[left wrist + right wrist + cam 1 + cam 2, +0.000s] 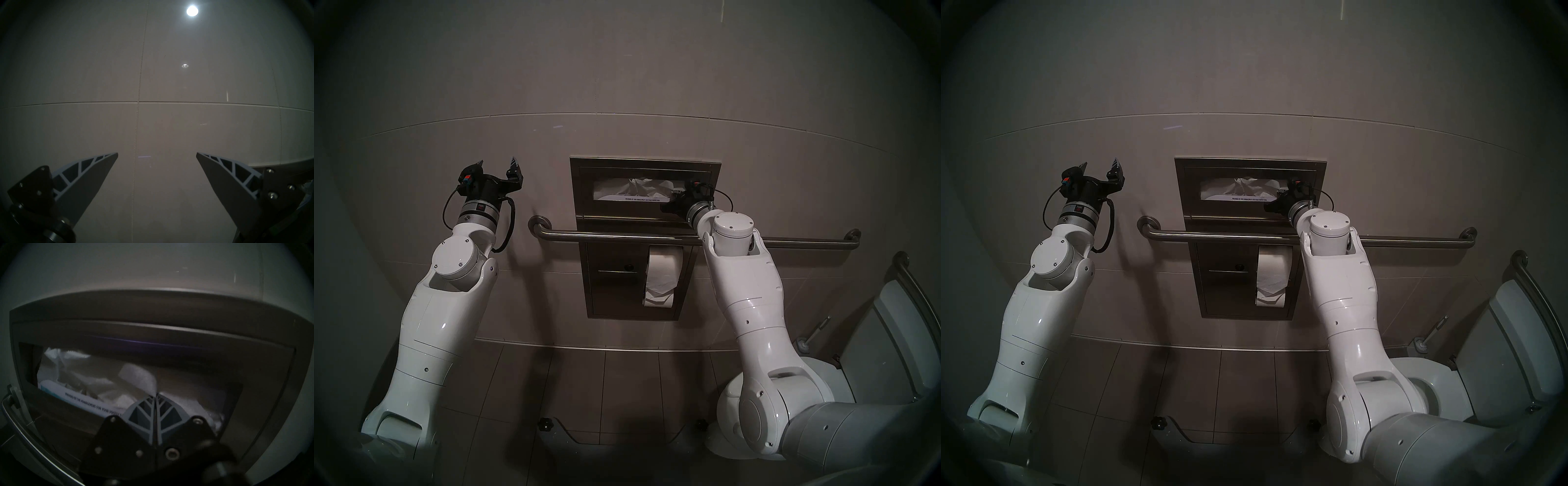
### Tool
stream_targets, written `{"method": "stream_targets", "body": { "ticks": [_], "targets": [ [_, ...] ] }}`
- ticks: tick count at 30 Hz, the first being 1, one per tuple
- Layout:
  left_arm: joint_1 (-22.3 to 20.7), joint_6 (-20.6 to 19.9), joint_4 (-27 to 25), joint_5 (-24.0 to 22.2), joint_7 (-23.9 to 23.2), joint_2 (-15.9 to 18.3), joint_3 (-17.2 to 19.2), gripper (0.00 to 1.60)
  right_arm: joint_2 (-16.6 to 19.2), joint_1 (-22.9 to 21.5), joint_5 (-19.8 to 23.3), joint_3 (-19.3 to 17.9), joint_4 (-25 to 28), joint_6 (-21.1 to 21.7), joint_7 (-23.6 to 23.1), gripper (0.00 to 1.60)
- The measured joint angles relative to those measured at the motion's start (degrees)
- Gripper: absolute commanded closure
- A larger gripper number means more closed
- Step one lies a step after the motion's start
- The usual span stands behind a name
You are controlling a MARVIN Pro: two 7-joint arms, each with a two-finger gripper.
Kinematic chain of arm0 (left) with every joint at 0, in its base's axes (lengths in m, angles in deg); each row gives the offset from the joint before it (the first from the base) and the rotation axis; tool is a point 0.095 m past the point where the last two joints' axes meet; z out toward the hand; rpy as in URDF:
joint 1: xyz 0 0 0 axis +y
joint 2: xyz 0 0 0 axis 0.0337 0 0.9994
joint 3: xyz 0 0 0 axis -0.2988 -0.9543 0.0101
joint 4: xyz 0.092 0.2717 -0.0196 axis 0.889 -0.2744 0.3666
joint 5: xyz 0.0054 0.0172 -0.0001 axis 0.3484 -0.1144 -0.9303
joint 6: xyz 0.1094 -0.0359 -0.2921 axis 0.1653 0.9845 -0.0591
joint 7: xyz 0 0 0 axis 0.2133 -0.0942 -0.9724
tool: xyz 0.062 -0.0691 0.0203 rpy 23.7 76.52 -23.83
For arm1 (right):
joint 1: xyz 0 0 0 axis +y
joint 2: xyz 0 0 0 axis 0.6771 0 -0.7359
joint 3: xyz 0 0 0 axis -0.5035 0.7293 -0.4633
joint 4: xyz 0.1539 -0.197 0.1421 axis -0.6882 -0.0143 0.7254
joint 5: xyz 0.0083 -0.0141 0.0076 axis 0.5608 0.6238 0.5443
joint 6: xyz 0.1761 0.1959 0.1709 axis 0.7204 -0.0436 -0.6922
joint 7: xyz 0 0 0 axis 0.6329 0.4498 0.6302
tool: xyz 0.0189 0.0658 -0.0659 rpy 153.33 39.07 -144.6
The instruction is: Take out a toilet seat cover
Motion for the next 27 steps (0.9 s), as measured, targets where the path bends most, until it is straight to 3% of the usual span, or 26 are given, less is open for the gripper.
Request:
{"method": "stream_targets", "body": {
  "ticks": [11,12,27],
  "targets": [
    [0.0,0.0,0.0,0.0,0.0,0.0,0.0,0.00,0.5,3.2,0.3,0.1,3.1,2.2,-1.0,1.60],
    [0.0,0.0,0.0,0.0,0.0,0.0,0.0,0.00,0.7,3.2,0.4,0.0,3.2,2.2,-1.1,0.00],
    [0.0,0.0,0.0,0.0,0.0,0.0,0.0,0.00,0.9,2.9,1.7,-1.1,2.8,1.2,-2.2,0.00]
  ]
}}
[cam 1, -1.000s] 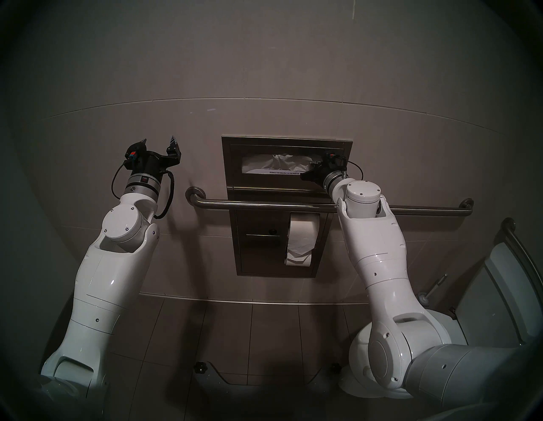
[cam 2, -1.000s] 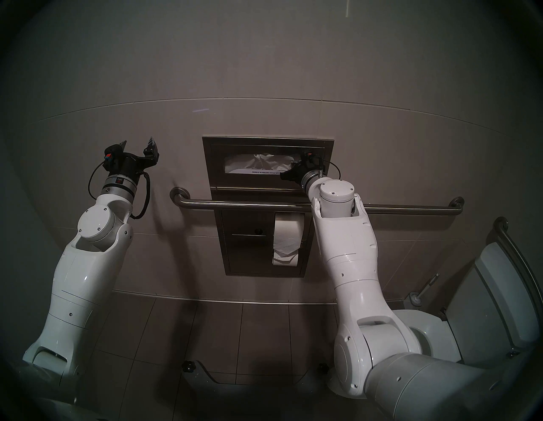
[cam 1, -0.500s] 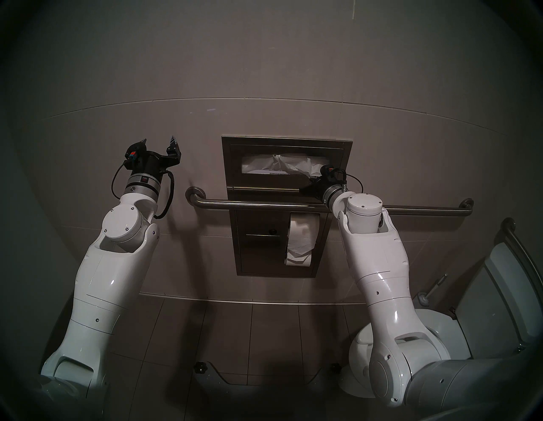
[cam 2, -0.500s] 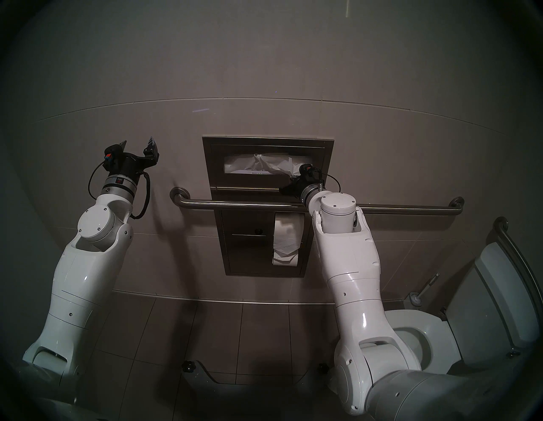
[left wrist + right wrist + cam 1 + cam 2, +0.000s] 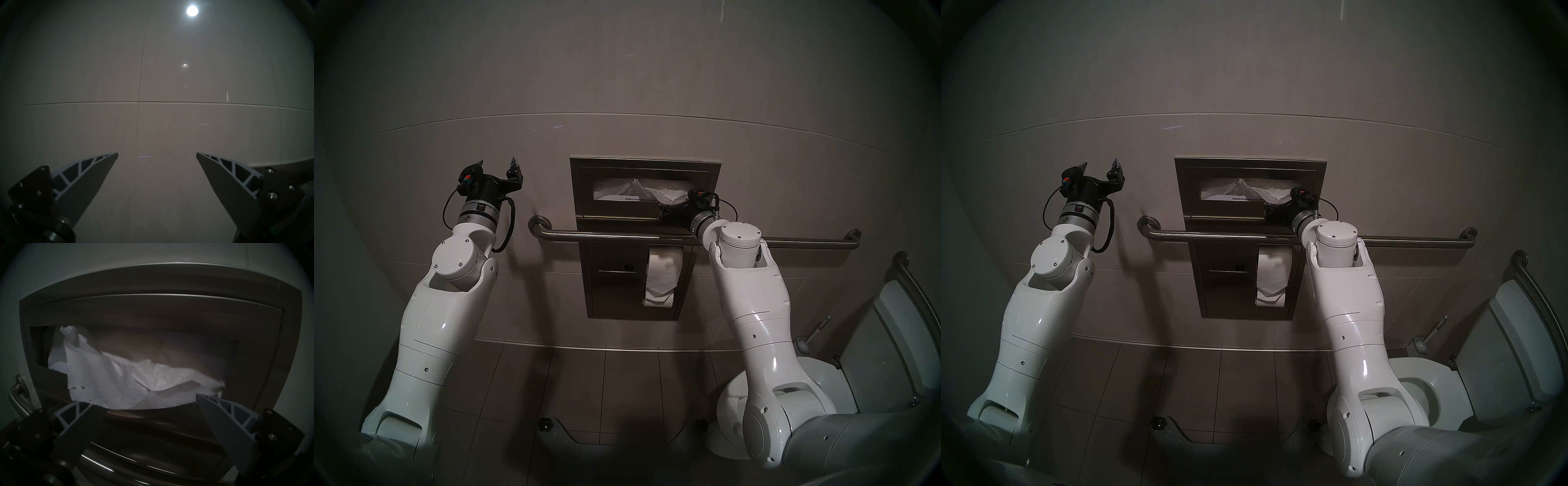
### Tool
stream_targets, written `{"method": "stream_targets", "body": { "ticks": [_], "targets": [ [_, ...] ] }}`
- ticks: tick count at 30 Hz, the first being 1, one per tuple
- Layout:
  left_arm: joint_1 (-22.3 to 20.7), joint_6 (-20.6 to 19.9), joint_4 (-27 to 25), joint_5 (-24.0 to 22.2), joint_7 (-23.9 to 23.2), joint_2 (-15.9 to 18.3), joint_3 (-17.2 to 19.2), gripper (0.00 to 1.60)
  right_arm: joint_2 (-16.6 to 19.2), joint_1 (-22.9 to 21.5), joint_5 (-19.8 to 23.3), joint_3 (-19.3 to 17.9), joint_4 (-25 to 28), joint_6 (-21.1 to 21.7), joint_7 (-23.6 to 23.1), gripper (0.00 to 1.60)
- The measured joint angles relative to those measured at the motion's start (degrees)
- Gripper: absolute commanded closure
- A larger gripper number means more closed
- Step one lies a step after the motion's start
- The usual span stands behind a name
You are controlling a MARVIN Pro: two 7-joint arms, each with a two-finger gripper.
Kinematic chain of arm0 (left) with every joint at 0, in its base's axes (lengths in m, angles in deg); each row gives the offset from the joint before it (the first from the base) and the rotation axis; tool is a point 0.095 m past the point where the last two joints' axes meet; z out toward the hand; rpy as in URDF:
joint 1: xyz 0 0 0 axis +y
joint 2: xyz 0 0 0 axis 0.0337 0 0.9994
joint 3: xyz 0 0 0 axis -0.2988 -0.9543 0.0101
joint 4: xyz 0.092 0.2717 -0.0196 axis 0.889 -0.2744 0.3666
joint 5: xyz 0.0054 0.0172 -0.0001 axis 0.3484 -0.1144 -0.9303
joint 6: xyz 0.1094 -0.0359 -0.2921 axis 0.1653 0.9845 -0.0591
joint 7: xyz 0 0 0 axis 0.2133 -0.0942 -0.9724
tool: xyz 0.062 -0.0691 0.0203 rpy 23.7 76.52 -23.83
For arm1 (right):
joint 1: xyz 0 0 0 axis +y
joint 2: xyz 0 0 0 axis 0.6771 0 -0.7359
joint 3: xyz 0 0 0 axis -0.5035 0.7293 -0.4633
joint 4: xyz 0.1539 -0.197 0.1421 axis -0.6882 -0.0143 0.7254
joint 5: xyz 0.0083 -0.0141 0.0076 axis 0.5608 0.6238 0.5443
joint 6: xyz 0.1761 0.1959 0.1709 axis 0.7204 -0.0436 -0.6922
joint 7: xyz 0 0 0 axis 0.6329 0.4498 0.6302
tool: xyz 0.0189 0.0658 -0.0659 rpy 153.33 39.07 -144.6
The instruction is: Take out a toilet seat cover
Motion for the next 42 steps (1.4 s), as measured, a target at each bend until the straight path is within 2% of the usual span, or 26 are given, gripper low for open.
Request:
{"method": "stream_targets", "body": {
  "ticks": [26,36,42],
  "targets": [
    [-0.1,0.2,0.2,0.2,-0.8,0.3,-0.6,0.00,-1.6,-0.8,2.0,-1.3,-1.0,-1.1,-0.3,0.00],
    [-0.4,1.0,1.0,0.5,-5.7,1.4,-4.0,0.00,-2.1,-0.4,2.5,-1.8,0.2,-1.2,-0.3,0.00],
    [-0.3,0.9,1.3,-2.5,-10.8,2.3,-4.2,0.00,-2.4,0.1,2.7,-2.0,1.0,-1.2,-0.1,0.00]
  ]
}}
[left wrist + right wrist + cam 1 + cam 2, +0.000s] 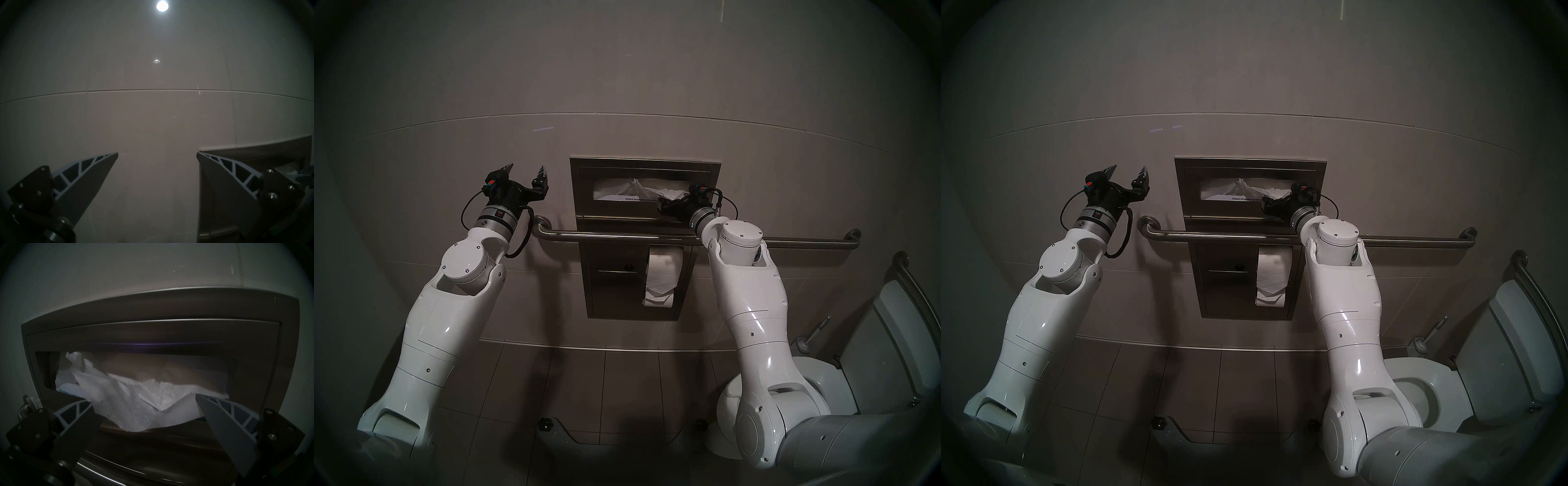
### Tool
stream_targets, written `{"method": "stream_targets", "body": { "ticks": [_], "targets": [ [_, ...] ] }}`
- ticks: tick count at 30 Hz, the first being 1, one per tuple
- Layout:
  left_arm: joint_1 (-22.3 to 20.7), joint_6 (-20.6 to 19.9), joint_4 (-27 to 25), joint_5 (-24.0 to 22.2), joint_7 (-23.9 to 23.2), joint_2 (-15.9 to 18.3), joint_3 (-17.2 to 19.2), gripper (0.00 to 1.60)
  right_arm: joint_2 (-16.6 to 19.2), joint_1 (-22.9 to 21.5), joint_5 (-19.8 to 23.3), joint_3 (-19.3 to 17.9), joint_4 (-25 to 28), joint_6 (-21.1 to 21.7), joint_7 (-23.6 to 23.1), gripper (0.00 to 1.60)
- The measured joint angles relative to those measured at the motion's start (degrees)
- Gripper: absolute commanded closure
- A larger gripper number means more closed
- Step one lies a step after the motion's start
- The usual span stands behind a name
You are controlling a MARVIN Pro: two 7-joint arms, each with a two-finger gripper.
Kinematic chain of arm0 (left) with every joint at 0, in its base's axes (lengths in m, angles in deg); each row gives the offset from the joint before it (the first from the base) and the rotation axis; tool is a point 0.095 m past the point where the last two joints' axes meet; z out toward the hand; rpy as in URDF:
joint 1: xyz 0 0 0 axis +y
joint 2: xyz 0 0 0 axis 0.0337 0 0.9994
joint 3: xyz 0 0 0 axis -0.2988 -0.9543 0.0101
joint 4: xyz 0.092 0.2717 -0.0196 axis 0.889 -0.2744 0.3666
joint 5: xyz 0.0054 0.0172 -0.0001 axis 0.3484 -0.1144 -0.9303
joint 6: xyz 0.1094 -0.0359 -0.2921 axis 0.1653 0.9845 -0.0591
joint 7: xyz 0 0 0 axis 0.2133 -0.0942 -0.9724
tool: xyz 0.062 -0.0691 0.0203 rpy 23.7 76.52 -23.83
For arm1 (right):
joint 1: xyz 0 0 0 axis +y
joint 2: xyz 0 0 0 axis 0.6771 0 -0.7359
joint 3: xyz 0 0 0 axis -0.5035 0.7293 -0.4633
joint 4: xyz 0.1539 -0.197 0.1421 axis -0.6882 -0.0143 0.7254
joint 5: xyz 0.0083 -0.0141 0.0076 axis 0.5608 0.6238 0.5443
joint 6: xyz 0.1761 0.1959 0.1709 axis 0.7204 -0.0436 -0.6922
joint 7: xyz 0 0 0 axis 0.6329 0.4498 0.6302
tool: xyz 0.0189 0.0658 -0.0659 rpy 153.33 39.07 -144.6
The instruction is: Take out a toilet seat cover
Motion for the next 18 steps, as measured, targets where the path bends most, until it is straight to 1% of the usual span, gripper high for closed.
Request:
{"method": "stream_targets", "body": {
  "ticks": [2,7,12,18],
  "targets": [
    [0.1,-0.1,0.2,-1.4,-1.9,0.4,0.1,0.00,-0.1,0.2,0.1,0.0,0.2,0.0,0.1,0.00],
    [0.2,0.0,1.0,-2.8,-5.5,1.2,-0.1,0.00,-0.4,0.8,0.2,0.0,0.8,0.0,0.4,0.00],
    [-0.1,0.1,2.8,-2.8,-6.8,1.3,-1.1,0.00,-0.8,1.2,0.3,0.3,1.2,0.0,0.8,0.00],
    [-1.5,0.1,5.5,-1.4,-6.5,0.1,-3.9,0.00,-1.3,1.7,0.5,1.0,1.5,0.0,1.2,0.00]
  ]
}}
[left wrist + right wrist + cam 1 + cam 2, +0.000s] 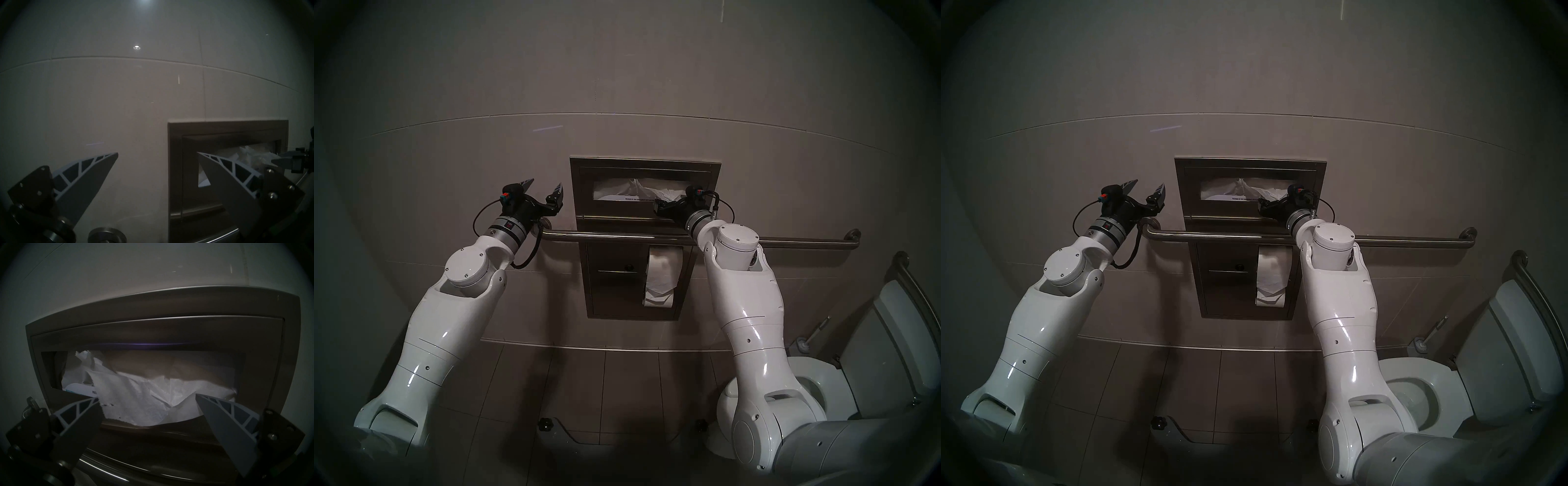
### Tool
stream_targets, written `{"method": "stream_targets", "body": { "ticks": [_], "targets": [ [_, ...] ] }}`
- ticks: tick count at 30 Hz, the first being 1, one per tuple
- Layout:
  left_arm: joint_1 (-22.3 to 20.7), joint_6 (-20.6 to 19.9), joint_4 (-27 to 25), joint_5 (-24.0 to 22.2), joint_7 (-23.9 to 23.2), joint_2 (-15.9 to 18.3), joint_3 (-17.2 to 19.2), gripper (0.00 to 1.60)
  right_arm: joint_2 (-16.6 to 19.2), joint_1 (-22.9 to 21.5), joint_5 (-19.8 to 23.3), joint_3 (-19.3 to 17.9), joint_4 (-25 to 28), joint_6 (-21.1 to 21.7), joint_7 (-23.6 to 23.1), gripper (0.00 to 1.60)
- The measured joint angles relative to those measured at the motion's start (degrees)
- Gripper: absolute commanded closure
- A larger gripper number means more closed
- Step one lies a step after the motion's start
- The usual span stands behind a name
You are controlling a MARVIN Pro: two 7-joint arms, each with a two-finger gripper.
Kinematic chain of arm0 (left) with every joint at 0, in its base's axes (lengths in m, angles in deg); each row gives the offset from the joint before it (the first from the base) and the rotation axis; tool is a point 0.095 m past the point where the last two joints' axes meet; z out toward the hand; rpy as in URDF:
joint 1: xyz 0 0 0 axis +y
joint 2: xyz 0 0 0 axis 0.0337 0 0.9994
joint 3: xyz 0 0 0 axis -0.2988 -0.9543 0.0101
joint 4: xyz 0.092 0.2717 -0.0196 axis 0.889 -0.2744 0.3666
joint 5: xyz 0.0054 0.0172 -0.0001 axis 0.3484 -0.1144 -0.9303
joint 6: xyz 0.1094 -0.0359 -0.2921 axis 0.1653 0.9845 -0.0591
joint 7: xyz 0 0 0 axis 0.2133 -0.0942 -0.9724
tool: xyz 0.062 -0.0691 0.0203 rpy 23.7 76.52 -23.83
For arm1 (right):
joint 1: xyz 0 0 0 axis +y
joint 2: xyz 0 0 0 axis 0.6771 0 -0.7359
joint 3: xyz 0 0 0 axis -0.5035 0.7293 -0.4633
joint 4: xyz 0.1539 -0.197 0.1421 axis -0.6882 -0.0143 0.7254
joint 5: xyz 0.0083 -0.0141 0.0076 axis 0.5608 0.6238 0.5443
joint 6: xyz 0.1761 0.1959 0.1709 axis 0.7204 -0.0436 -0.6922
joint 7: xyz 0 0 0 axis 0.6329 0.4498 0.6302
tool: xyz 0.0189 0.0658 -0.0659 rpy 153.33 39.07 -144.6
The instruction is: Take out a toilet seat cover
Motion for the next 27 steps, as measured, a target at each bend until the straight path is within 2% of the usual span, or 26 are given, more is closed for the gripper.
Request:
{"method": "stream_targets", "body": {
  "ticks": [9,15,27],
  "targets": [
    [-3.2,0.2,2.0,2.3,0.9,-2.1,-3.3,0.00,-0.4,0.6,0.4,0.5,0.3,0.0,0.6,0.00],
    [-5.1,0.5,2.1,3.4,-0.3,-3.1,-5.4,0.00,-0.6,1.0,0.7,0.6,0.5,0.0,1.0,0.00],
    [-6.2,1.0,2.4,5.1,-1.9,-4.8,-8.7,0.00,-0.9,1.8,1.2,0.5,1.5,0.0,2.2,0.00]
  ]
}}
